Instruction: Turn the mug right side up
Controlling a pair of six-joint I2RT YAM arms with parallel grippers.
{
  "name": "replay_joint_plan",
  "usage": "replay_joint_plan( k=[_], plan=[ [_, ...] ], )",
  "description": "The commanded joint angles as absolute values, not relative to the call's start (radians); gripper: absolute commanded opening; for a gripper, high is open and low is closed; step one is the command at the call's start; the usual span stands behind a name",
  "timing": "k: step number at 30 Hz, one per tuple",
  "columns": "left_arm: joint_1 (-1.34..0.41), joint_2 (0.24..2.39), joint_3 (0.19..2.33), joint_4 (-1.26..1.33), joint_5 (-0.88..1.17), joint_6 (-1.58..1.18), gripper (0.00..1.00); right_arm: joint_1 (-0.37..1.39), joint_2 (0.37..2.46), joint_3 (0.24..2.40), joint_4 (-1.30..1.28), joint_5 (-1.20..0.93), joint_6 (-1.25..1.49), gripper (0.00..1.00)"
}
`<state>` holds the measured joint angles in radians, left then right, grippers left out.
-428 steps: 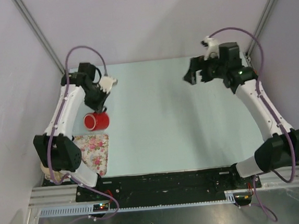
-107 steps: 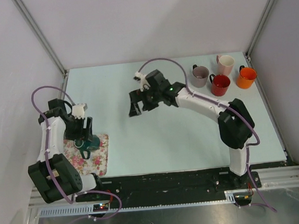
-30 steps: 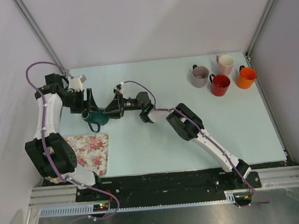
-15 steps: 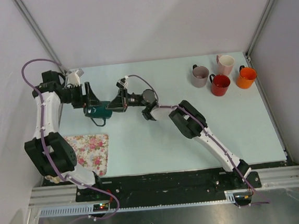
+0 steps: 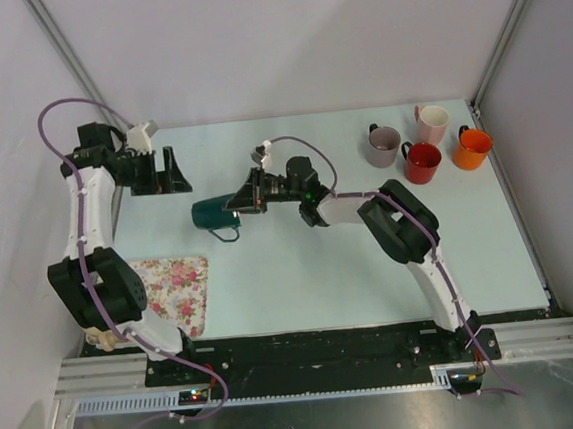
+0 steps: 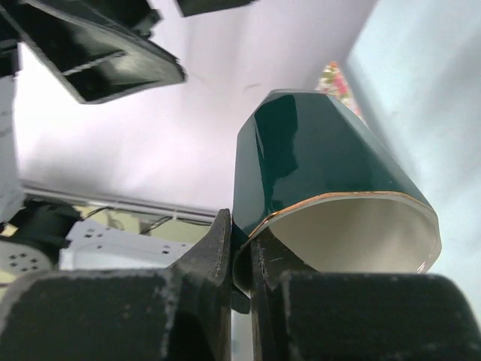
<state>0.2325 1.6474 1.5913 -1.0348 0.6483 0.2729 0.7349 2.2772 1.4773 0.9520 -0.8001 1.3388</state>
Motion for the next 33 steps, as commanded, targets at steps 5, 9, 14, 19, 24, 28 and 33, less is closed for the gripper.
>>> replay_joint_plan(
  k=[5,9,14,19,24,28,33],
  plan=[
    [0.233,1.624,1.649,-1.005,0.526,0.295,1.0,0.691,2.036,1.52,0.376,-0.695,0.894,0.0],
    [0.233,1.591,1.64,-1.005,0.418,0.325,1.0,0.669,1.905,1.684,-0.323,-0.479,0.449,0.0],
    [0.233,1.554,1.602,-1.006,0.376,0.348,1.0,0.609,1.806,1.81,-0.924,-0.173,0.11,0.0],
    [0.233,1.543,1.588,-1.005,0.371,0.351,1.0,0.436,1.716,1.759,-1.233,-0.047,0.037,0.0],
    [0.223,1.538,1.599,-1.006,0.35,0.367,1.0,0.192,1.59,1.623,-1.279,-0.009,0.017,0.0],
    [0.215,1.538,1.601,-1.006,0.338,0.372,1.0,-0.043,1.555,1.537,-1.185,0.021,-0.025,0.0],
    [0.2,1.533,1.596,-1.007,0.323,0.376,1.0,-0.228,1.641,1.552,-0.997,-0.022,-0.128,0.0]
  ],
)
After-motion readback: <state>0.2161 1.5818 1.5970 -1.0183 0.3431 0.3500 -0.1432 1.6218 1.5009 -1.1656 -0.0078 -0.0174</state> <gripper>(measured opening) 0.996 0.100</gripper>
